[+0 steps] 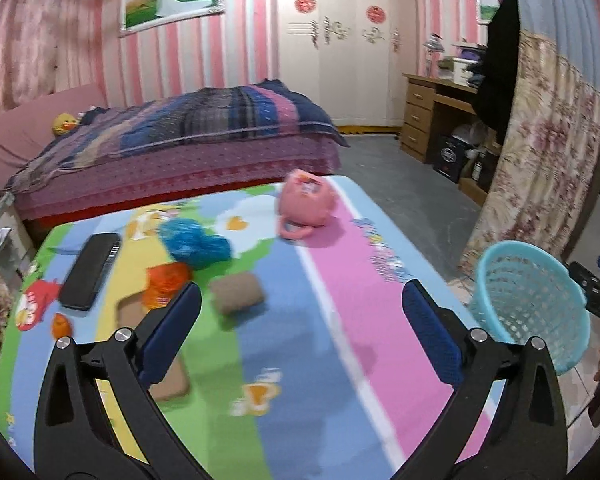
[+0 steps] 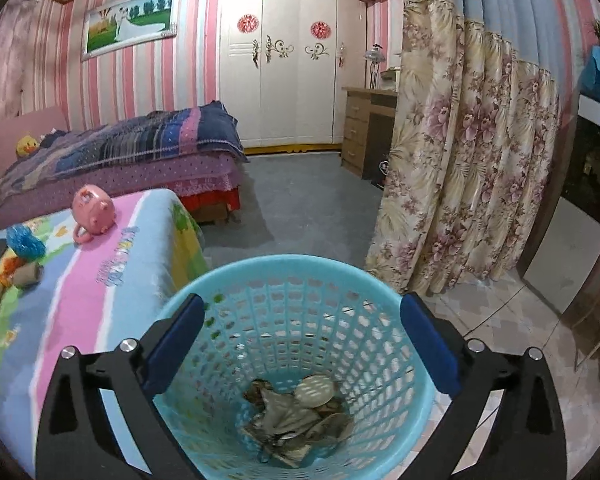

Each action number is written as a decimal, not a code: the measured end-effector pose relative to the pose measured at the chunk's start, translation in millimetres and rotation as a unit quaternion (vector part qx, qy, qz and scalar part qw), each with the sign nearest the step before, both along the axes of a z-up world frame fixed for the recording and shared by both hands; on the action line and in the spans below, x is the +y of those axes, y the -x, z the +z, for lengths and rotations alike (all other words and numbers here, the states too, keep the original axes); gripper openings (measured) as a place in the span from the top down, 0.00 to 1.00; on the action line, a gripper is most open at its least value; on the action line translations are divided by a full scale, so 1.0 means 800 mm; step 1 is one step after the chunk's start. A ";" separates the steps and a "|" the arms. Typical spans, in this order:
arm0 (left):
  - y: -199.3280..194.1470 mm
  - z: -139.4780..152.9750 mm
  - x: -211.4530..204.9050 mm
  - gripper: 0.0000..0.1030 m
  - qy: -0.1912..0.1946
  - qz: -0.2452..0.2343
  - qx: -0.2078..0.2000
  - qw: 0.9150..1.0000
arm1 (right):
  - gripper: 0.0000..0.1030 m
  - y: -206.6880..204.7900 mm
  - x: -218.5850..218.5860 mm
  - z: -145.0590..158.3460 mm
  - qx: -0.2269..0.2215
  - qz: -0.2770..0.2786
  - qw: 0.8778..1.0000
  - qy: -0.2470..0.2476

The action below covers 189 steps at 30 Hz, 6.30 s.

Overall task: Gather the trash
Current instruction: 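Open the right gripper to drop the cream lid into the basket, then move both tools back over the bed cover, then grasp the tangerine with the left gripper, then grasp the brown cardboard tube with the right gripper while left holds the tangerine, then carry the tangerine and cardboard tube over the blue basket with both grippers, then open both grippers to drop the tangerine and tube into the basket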

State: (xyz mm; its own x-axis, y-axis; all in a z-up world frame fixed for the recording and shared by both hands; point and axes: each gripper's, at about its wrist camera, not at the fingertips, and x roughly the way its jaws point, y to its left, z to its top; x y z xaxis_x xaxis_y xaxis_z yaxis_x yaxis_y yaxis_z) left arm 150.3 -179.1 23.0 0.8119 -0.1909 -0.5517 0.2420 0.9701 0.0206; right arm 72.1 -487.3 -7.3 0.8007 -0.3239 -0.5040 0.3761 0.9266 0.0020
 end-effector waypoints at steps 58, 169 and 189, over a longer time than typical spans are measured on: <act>-0.131 -0.142 0.364 0.32 0.061 0.209 0.160 0.963 | 0.05 -0.203 0.320 -0.051 0.070 0.185 0.980 0.017; 0.017 -0.069 -0.183 0.74 0.046 -0.167 0.081 0.982 | 0.48 0.060 -0.028 -0.016 0.019 -0.013 0.999 0.024; 0.000 -0.086 -0.293 0.25 0.006 -0.204 0.043 0.978 | 0.48 0.072 -0.090 -0.047 0.025 -0.038 0.999 0.003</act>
State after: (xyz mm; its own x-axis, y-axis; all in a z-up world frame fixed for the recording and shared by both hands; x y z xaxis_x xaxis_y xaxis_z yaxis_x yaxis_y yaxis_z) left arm 150.4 -413.4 -46.1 0.6182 -0.4954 -0.6103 0.6087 0.7930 -0.0272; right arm 14.8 -559.2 -44.8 0.7471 -0.3861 -0.5411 0.4456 0.8949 -0.0234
